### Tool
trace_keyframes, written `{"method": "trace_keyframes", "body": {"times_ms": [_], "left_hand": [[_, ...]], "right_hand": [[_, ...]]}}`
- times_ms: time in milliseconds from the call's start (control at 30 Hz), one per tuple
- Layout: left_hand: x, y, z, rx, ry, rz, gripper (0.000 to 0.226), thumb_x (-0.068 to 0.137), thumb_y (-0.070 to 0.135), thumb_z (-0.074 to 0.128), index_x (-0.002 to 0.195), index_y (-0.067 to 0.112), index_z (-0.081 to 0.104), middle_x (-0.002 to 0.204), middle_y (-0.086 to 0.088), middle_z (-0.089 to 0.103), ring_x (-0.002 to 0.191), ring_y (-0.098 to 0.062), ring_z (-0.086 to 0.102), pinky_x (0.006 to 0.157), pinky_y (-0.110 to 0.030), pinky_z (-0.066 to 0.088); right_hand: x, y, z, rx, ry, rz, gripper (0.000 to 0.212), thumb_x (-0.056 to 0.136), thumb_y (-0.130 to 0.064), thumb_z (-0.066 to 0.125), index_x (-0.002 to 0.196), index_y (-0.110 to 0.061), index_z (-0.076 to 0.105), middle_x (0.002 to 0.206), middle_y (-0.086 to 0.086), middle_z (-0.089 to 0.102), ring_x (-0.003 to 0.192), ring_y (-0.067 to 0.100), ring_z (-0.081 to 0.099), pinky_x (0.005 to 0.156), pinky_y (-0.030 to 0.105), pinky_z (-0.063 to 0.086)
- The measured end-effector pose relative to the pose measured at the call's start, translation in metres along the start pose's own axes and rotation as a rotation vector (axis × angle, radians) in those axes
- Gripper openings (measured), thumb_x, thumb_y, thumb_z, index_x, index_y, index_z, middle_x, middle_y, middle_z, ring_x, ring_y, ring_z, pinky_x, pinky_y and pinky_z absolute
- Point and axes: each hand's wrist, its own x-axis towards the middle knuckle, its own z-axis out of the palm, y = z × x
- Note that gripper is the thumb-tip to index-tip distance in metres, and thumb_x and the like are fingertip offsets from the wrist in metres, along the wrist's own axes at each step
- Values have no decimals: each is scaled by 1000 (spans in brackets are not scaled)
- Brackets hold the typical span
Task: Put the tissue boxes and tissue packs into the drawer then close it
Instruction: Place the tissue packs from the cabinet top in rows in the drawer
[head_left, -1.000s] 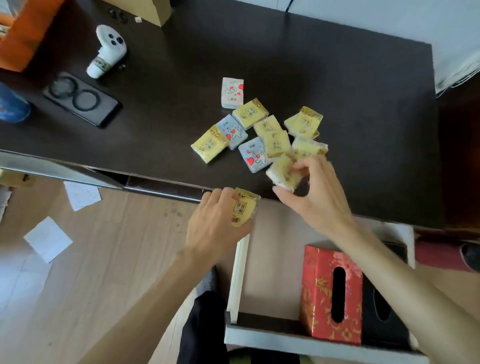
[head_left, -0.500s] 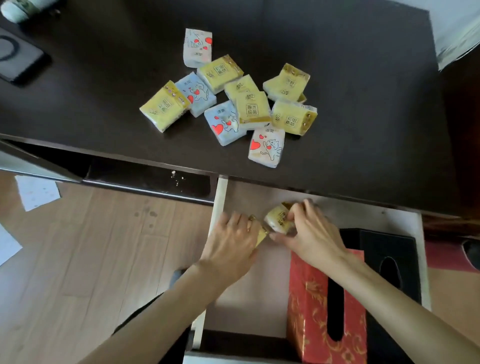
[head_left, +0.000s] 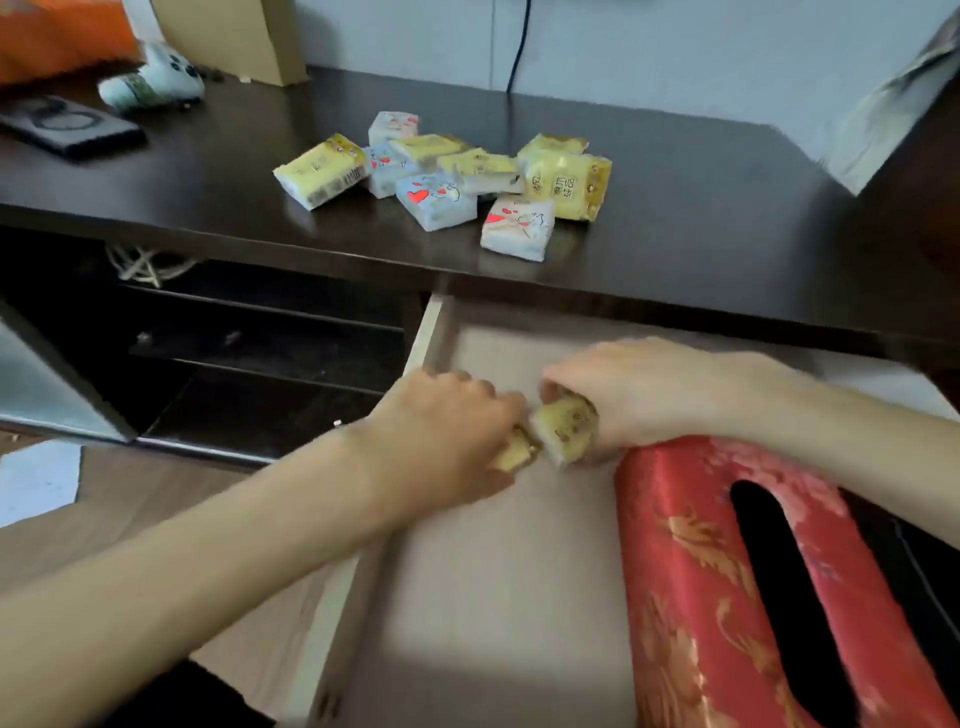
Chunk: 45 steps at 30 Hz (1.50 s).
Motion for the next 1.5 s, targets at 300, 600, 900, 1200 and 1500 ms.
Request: {"method": "trace_keyframes", "body": {"times_ms": [300,600,900,1200,1500], "left_hand": [[6,-14,-23,-357,-281,99,66,77,-10,56,135,22,56,145,-2,46,135,-22,43,105,-30,37],[-2,-4,-10,100,-120,9,58,82,68,52,118,22,55,126,-1,59,127,-24,47,108,-38,30],[5,-24,-5,-141,-174,51,35,80,52,67,108,32,58,109,9,62,99,-17,55,96,-32,40],[9,-28,1,-222,-175,62,39,76,49,74,108,35,58,105,14,60,95,-15,54,82,-34,45],[21,-13,-1,-263,-195,53,43,76,43,76,113,29,60,109,6,61,94,-19,59,83,-40,49]], "right_hand": [[-2,-6,8,90,97,290,63,96,-65,47,131,-14,59,137,13,64,127,36,59,82,40,38],[-22,3,9,279,-6,88,100,70,-48,79,157,-28,33,152,-2,46,140,24,45,109,42,45],[-7,-7,21,238,66,90,76,70,-24,87,138,-24,53,129,-1,57,117,24,55,93,41,53],[-6,-6,25,292,97,49,63,62,-38,87,119,-30,59,114,-4,62,103,24,61,76,36,48],[-13,-3,21,232,66,105,62,64,-34,87,120,-29,59,116,-1,61,105,27,61,76,36,47]]}}
